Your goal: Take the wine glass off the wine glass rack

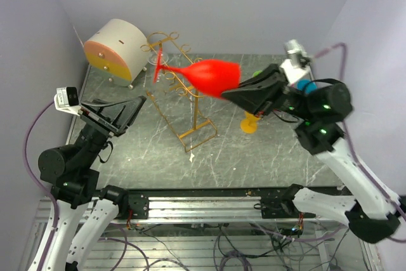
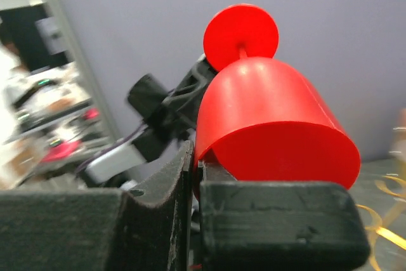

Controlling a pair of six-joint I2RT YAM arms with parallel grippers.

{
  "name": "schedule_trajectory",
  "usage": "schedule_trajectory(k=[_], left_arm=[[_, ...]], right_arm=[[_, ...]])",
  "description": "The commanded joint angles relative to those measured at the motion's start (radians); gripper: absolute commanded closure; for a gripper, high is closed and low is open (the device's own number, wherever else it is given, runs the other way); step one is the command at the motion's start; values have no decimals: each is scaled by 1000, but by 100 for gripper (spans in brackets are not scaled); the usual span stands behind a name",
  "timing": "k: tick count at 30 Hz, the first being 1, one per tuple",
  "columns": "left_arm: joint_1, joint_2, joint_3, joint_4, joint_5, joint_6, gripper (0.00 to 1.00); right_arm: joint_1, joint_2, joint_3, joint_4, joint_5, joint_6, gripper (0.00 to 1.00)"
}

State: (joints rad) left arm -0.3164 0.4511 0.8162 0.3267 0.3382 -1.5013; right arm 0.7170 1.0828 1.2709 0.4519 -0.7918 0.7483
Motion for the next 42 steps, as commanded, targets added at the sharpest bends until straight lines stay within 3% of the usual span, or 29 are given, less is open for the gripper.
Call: schedule_trajectory(k=[1,6,9,12,14,20,27,31,35,39,42], left_arm=[[-4,-1,107,-326,-72,211,56],[-4,94,274,-704,-218,439,56],[-3,159,353,-827,-288,538,57],[-4,221,408,-911,-331,610,58],[-4,262,453,-961,-359,660,58],[-4,345,500,-1046,-425,746,59],[-4,420,563,-1132,-466,820,60],[-3,425,574,-1145,-475,839,60],[-4,409,571,-1148,-492,845,60],[-4,398,565,-1150,-492,847,60],[-4,395,551,-1141,-482,842,60]], right_arm=[[-4,-180,92,-574,477,-360,100],[-5,-235,205,-992,1034,-429,100],[-5,-218,260,-1214,1328,-415,100],[-4,-166,338,-1454,1523,-344,100],[-5,-128,379,-1602,1569,-292,100],[-5,-54,428,-1822,1475,-206,100],[-37,-21,334,-1831,1519,-233,100],[-73,41,230,-1773,1468,-275,100],[-215,32,146,-1626,1293,-402,100],[-312,67,143,-1592,1214,-422,100],[-404,92,115,-1522,1070,-457,100]])
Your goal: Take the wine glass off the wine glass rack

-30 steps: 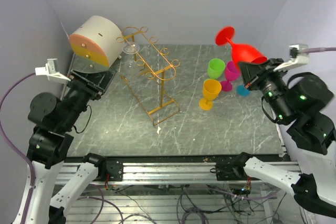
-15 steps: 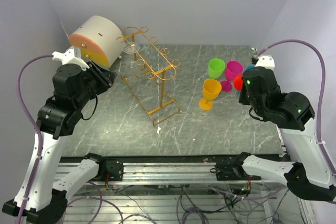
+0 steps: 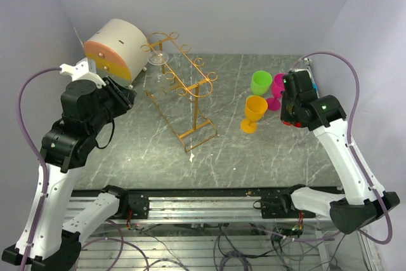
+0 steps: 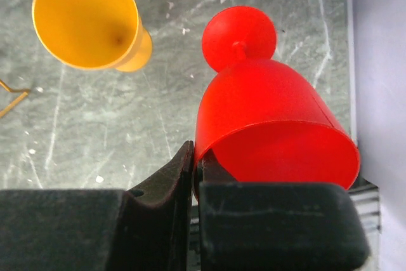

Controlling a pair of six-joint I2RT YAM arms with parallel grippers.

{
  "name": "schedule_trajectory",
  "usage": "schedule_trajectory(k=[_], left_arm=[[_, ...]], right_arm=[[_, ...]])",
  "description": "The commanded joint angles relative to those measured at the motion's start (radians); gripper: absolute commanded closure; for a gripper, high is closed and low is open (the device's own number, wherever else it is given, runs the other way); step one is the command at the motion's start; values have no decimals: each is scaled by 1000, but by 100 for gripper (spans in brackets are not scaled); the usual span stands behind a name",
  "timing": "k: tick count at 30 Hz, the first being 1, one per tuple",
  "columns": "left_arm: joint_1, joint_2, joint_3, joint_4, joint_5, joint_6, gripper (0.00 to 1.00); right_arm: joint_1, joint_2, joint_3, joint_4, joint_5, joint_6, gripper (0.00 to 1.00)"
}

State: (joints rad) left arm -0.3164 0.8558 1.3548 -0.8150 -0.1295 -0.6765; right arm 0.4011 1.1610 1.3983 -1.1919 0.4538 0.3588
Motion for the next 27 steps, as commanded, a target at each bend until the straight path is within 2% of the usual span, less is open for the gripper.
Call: schedule_trajectory(k=[1,7,17,27], left_arm=[[-4,-13,4,4,-9,15,60],[-4,-15,-36,28,18,5,60],[-4,-7,-77,47,45,8,60],[-4,58,-63,1,54,42,50]], right_arm=[[-119,24,-23,137,-204,-71,100],[-237,115,-53,199,-305,-74,100],[-248,226,-76,243,-391,-85,100],[-248,317,-77,248,-389,-90,100]])
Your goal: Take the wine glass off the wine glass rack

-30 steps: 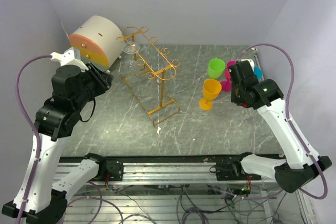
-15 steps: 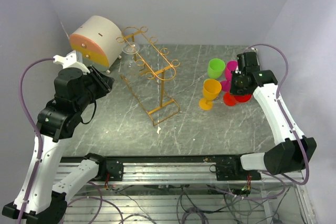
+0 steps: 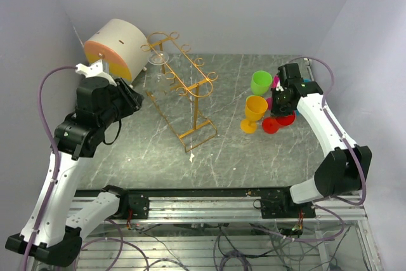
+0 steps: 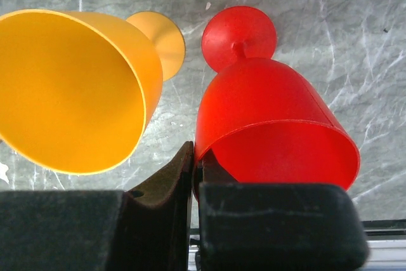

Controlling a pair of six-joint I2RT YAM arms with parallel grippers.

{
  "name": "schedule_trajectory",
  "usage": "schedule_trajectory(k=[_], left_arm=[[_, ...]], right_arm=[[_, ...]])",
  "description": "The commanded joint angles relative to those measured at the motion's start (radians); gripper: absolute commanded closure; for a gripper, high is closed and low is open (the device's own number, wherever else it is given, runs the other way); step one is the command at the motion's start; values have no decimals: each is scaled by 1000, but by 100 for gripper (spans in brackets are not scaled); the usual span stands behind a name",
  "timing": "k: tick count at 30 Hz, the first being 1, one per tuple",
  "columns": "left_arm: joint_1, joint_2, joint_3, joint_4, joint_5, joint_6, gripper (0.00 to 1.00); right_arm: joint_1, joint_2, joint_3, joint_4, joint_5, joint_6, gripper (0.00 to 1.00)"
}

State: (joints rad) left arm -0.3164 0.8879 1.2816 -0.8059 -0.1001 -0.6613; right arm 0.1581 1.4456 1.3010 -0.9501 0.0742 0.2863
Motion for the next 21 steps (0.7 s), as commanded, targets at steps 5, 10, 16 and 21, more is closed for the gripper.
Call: schedule_trajectory(k=[5,10,16,21], left_arm=[[-4,41,7,4,24,22,48],[-3,49,5,25,38,15,47],[-4,47,8,35,24,6,48],[-3,47,6,60,1,-2,48]], right_arm=[[-5,43,54,2,-5,-17,91],[-5,3,81,13,-18,-21,73],[-4,-80,133,13,-15,-19,69],[-3,-187,187,16,-38,-30,68]])
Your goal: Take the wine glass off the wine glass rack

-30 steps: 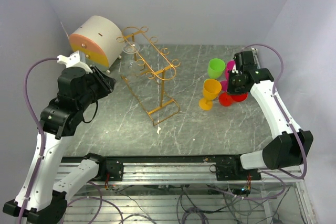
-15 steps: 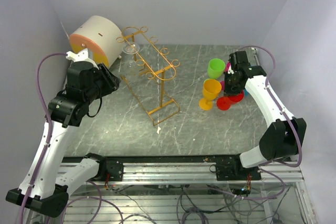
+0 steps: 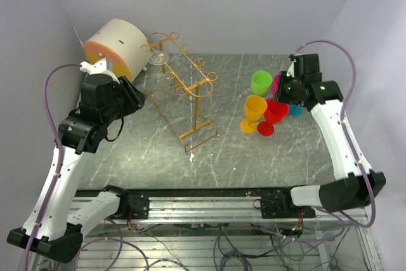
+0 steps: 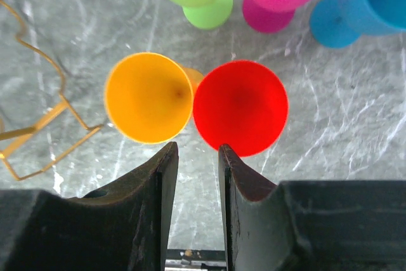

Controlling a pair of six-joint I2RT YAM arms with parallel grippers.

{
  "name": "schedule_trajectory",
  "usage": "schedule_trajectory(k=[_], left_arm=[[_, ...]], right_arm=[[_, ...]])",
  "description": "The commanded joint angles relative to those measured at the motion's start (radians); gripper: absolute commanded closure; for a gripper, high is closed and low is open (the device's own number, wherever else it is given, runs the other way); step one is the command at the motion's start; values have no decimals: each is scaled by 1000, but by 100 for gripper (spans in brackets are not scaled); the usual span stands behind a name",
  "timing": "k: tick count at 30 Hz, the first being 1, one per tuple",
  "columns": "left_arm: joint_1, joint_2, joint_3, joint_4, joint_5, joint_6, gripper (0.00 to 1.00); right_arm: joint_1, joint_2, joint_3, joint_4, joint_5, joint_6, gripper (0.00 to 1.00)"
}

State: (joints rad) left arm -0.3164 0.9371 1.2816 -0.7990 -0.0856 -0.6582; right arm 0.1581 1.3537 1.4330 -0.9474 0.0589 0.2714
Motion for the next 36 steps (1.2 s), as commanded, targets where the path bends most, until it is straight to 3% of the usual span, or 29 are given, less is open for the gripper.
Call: schedule_trajectory(k=[1,10,18,26,31,36], left_arm=[[-3,-1,4,64,-16,-8,49],[-4,65,43,142,-52,-36,49],[-3,156,139,179,-154,-132,46],[12,163,124,299,-249,-255,44],[94,180,100,383,-132,-306,43],[292,264,23,505,259,-410,45]], right_arm=[[-4,-118,56,25,-48,-21,68],[-3,-366,-94,231,-406,-13,65],[-3,-455,-169,296,-415,-6,64],[-4,-480,-207,312,-429,-11,64],[-4,-487,-214,316,-419,-22,64],[-4,-484,-214,316,-426,-27,64]])
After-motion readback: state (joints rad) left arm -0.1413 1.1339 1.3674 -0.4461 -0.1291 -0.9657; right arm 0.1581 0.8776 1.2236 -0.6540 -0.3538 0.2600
